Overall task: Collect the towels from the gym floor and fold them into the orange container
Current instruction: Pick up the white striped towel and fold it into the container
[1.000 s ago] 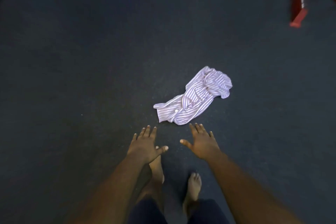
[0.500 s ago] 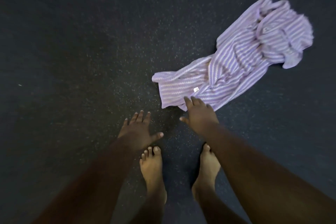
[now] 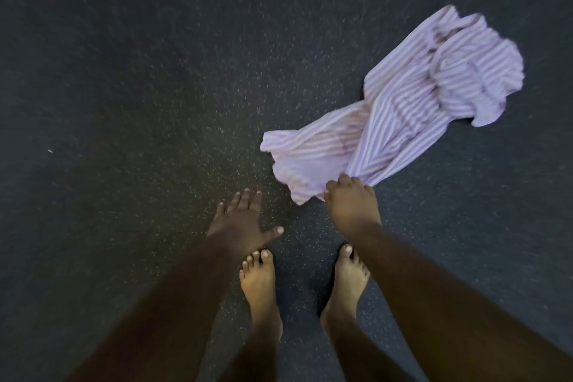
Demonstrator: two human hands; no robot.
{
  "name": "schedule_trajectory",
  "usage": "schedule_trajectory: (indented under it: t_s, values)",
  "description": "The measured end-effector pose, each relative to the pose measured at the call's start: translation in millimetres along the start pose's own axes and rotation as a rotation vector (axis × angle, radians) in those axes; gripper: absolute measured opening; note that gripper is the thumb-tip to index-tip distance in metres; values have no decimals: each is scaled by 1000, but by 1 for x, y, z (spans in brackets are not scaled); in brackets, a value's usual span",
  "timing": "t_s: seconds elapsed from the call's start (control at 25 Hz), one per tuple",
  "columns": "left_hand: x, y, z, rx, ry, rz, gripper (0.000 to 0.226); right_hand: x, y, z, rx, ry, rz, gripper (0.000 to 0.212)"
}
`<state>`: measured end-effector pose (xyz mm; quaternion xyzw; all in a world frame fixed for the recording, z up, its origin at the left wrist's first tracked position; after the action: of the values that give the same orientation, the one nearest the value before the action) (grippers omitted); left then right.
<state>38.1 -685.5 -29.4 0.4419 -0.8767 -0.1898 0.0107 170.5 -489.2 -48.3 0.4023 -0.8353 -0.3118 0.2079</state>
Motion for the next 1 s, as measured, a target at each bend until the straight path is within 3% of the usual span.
schedule_trajectory:
  t_s: [0.24, 0.56, 0.76, 1.0]
  values:
    - [-76, 100, -209, -29, -45, 51, 104, -7, 159, -185, 32, -129, 248, 30]
    - [-171, 183, -451, -207, -245, 282, 105, -43, 332, -428, -252, -411, 449, 33]
    - [-222, 229, -505, -291, -475, 585, 107, -37, 356, -538, -381, -703, 648, 36]
    - [-292, 211, -581, -282, -733, 937, 109, 8, 302, -677, -558, -1069, 893, 32]
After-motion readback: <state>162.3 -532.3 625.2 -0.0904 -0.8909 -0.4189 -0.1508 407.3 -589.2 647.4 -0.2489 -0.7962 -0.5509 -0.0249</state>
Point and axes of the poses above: each hand's wrist, its own z-axis towards the middle knuckle, its own y-axis out of the back of the hand, x = y × z, the point moved 2 cm from there along z, towards the middle knuckle, and after that the axes turned 4 degrees about x, right-handed, at the moved point
